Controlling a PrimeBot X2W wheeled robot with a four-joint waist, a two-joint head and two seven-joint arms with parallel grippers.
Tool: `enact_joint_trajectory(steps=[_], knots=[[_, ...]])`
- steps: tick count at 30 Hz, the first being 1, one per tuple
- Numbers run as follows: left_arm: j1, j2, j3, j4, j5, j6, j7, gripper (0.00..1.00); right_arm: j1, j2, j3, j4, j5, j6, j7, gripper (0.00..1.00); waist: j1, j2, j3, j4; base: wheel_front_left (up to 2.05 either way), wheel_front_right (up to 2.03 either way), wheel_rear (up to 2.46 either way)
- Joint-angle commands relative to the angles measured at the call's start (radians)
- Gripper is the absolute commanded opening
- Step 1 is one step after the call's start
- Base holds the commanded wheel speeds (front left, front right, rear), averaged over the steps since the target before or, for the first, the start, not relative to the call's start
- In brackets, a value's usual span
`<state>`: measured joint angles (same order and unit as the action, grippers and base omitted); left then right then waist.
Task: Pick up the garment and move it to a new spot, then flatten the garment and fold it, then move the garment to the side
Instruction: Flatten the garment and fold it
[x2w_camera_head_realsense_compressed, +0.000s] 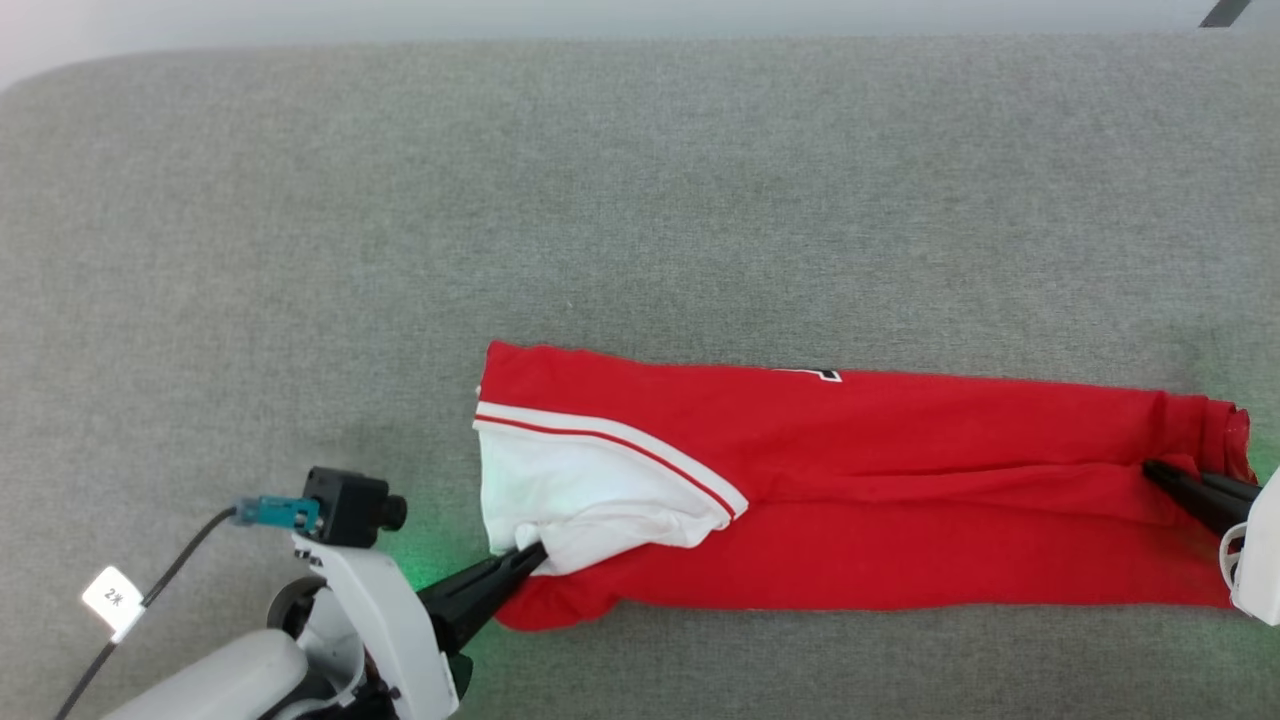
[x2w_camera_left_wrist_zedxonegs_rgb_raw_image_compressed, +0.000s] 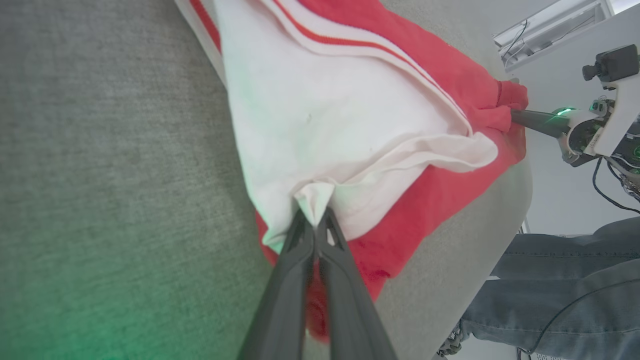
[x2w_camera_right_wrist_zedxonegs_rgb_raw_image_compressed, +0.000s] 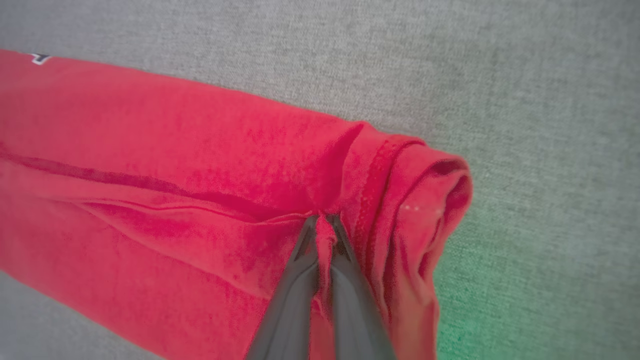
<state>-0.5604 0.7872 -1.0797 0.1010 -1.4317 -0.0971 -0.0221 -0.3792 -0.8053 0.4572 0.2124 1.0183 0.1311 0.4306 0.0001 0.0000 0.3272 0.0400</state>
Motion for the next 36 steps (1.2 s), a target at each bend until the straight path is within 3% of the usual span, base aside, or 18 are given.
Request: enact_joint_trajectory(steps=[1, 3, 5, 6, 7, 9, 10, 15, 19, 26, 36], knots=[[-0.010, -0.010, -0.001, 0.019, 0.004, -0.009, -0.004, 0.00, -0.004, 0.012, 0.007, 0.012, -0.014, -0.001, -0.005, 0.00, -0.0001, 0.0000, 0.003, 0.004, 0.00, 0.00, 0.00], [-0.017, -0.026, 0.002, 0.046, 0.001, -0.017, -0.011, 0.00, -0.010, 0.018, 0.010, 0.020, -0.014, -0.001, -0.011, 0.02, -0.0001, 0.0000, 0.002, 0.005, 0.00, 0.00, 0.00], [-0.022, -0.033, 0.005, 0.062, 0.004, -0.021, -0.020, 0.22, -0.012, 0.016, 0.011, 0.021, -0.013, -0.001, -0.020, 0.45, -0.0001, 0.0000, -0.007, 0.007, 0.00, 0.00, 0.00], [-0.022, -0.035, 0.007, 0.067, 0.005, -0.024, -0.027, 0.34, -0.011, 0.015, 0.008, 0.020, -0.010, -0.001, -0.026, 0.88, -0.0001, 0.0000, -0.013, 0.008, 0.00, 0.00, 0.00], [-0.019, -0.036, 0.009, 0.067, 0.005, -0.025, -0.035, 0.44, -0.009, 0.014, 0.001, 0.020, -0.004, -0.001, -0.032, 1.00, -0.0001, 0.0000, -0.021, 0.009, 0.00, 0.00, 0.00], [-0.006, -0.036, 0.015, 0.062, -0.002, -0.029, -0.055, 0.89, 0.001, 0.008, -0.010, 0.018, 0.004, -0.001, -0.040, 1.00, -0.0001, 0.0000, -0.037, 0.012, 0.00, 0.00, 0.00], [0.002, -0.033, 0.019, 0.058, -0.004, -0.029, -0.067, 1.00, 0.007, 0.003, -0.014, 0.015, 0.006, -0.001, -0.043, 1.00, -0.0001, 0.0000, -0.046, 0.014, 0.00, 0.00, 0.00], [0.048, -0.023, 0.059, 0.026, -0.026, -0.028, -0.158, 1.00, 0.047, -0.028, -0.053, 0.007, 0.042, -0.001, -0.055, 1.00, -0.0001, 0.0000, -0.084, 0.033, 0.00, 0.00, 0.00], [0.103, -0.027, 0.096, 0.029, -0.014, 0.013, -0.219, 1.00, 0.097, -0.049, -0.090, 0.027, 0.075, -0.001, -0.063, 1.00, -0.0001, 0.0000, -0.121, 0.057, 0.00, 0.00, 0.00], [0.222, -0.097, 0.219, 0.076, 0.031, 0.051, -0.242, 1.00, 0.189, -0.062, -0.151, 0.090, 0.123, -0.001, -0.067, 1.00, -0.0001, 0.0000, -0.163, 0.106, 0.00, 0.00, 0.00], [0.351, -0.175, 0.405, 0.126, 0.184, 0.055, -0.241, 1.00, 0.234, -0.051, -0.191, 0.140, 0.135, -0.001, -0.025, 1.00, -0.0001, 0.0000, -0.176, 0.126, 0.00, 0.00, 0.00]])
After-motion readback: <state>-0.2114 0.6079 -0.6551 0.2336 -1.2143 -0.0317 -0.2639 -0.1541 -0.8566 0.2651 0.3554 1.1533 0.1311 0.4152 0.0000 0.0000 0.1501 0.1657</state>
